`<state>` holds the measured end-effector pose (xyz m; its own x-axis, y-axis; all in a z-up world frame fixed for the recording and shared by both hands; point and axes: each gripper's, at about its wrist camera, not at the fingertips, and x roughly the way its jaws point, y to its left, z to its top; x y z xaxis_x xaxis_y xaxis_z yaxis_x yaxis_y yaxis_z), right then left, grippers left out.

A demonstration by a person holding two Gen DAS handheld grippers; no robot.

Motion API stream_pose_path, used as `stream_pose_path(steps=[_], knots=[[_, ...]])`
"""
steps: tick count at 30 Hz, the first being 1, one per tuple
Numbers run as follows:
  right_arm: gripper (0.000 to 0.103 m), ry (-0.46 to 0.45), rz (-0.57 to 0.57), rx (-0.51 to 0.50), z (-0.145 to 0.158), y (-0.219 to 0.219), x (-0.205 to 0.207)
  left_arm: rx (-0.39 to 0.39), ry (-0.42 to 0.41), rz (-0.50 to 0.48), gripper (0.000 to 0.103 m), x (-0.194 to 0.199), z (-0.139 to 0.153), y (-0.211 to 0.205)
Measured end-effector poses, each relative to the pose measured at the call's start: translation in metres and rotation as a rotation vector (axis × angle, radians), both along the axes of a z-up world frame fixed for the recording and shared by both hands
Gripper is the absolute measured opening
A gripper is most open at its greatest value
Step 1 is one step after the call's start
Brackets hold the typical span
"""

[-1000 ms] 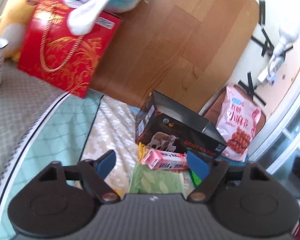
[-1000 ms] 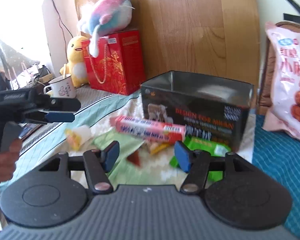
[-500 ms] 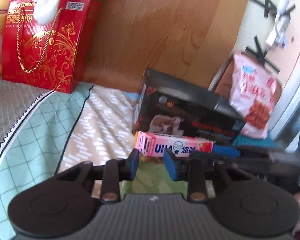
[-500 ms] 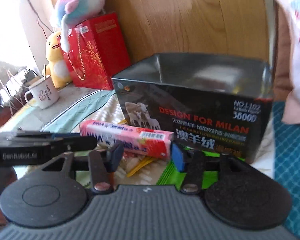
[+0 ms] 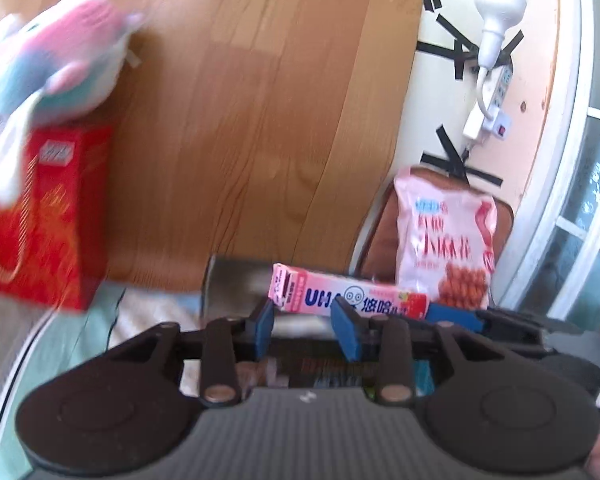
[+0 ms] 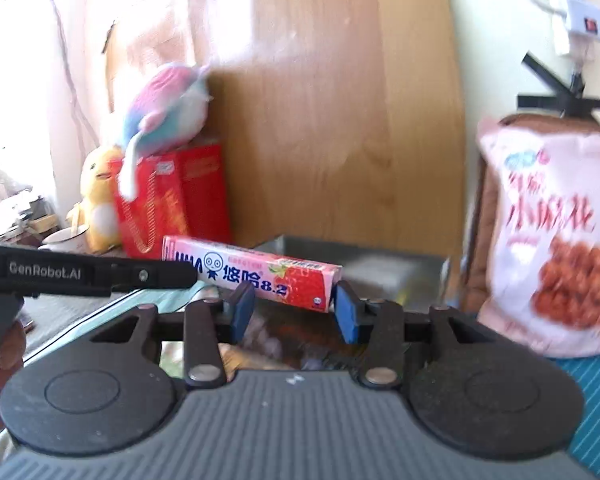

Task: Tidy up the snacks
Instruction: 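Lower the pink tube into the black box and open the left gripper, then grasp the yellow cup with the white lid with the left gripper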

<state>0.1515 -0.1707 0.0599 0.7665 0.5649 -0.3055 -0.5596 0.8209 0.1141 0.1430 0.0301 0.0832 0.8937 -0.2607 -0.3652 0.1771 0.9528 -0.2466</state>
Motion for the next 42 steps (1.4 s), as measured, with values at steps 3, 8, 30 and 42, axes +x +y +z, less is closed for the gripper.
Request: stream_pose_path(steps=[3,8,30,42], knots=[[0.051,0.022,-0.04,0.007,-0.002,0.001,0.031,-0.002,-0.007,0.009,0.041,0.031,-0.004,-0.006],[0.061,0.07,-0.114,0.021,-0.014,-0.009,0.049,-0.005,0.018,0.028,0.051,0.034,-0.015,-0.005],[0.09,0.21,0.011,0.177,-0.066,-0.043,-0.084,-0.021,0.057,0.206,0.07,-0.129,-0.073,0.056],[0.067,0.231,0.21,0.058,-0.052,0.012,-0.091,-0.131,-0.001,0.326,0.07,-0.15,-0.066,0.103]])
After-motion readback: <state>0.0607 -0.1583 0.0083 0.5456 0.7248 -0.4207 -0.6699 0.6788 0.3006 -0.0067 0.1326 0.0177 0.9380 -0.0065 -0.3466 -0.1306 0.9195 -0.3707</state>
